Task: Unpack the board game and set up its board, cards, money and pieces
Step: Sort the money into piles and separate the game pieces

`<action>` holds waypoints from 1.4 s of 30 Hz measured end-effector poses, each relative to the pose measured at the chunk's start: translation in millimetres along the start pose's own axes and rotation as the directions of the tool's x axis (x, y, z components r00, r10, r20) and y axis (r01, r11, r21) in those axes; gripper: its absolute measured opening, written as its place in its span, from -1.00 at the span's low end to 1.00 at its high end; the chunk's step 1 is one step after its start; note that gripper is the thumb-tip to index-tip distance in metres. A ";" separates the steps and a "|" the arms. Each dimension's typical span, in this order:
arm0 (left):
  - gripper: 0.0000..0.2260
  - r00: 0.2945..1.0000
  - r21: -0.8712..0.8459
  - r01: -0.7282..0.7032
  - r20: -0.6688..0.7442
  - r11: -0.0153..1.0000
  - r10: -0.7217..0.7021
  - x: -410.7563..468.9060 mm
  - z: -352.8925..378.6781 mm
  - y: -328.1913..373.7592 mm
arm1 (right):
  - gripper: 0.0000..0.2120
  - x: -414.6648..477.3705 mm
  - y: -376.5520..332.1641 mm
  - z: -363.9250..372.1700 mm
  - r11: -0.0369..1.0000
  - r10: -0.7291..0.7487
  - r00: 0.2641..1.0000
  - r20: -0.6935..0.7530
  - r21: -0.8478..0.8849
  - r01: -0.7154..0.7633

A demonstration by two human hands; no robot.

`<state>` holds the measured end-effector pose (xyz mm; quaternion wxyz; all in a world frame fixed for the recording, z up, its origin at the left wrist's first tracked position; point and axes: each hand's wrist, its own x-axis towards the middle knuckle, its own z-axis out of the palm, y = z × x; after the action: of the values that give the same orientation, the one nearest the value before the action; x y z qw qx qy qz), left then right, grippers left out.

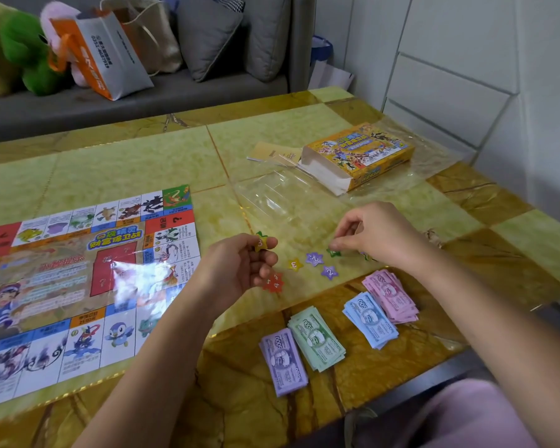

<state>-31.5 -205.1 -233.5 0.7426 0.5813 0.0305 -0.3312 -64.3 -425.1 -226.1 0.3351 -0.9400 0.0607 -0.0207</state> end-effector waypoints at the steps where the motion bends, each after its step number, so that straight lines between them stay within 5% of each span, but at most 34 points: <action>1: -0.73 1.000 0.004 -0.005 0.004 1.000 0.005 0.2 0.2 0.2 | -0.85 -2.8 -2.5 -1.4 1.000 -0.012 0.999 0.040 -0.007 0.012; 7: -0.73 1.000 0.033 -0.024 0.016 0.999 0.023 0.5 1.9 -2.2 | -0.70 -14.6 -5.0 6.6 0.993 -0.015 0.976 0.217 -0.112 0.040; 16: -0.74 1.000 0.037 -0.017 0.021 0.999 0.016 1.5 -0.1 -4.1 | -0.81 -12.7 -14.2 8.9 0.992 0.008 0.958 0.285 -0.124 0.029; 22: -0.74 1.000 0.039 -0.017 0.021 0.999 0.016 1.4 -0.1 -4.3 | -0.85 -14.5 -21.0 8.2 0.991 0.008 0.955 0.295 -0.129 0.032; 28: -0.74 0.999 0.054 -0.023 0.025 0.998 0.022 1.4 0.1 -5.3 | -0.67 -16.1 -18.4 8.3 0.972 0.017 0.978 0.209 -0.234 0.033; 42: -0.73 0.999 0.044 -0.029 0.028 0.999 0.028 -0.2 -0.2 -4.7 | -0.82 -17.9 -27.2 7.4 0.977 0.029 0.950 0.310 -0.211 0.039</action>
<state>-34.1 -205.3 -237.4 0.7345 0.5933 0.0047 -0.3293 -78.8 -397.2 -214.5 0.2369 -0.9623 0.0066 0.1337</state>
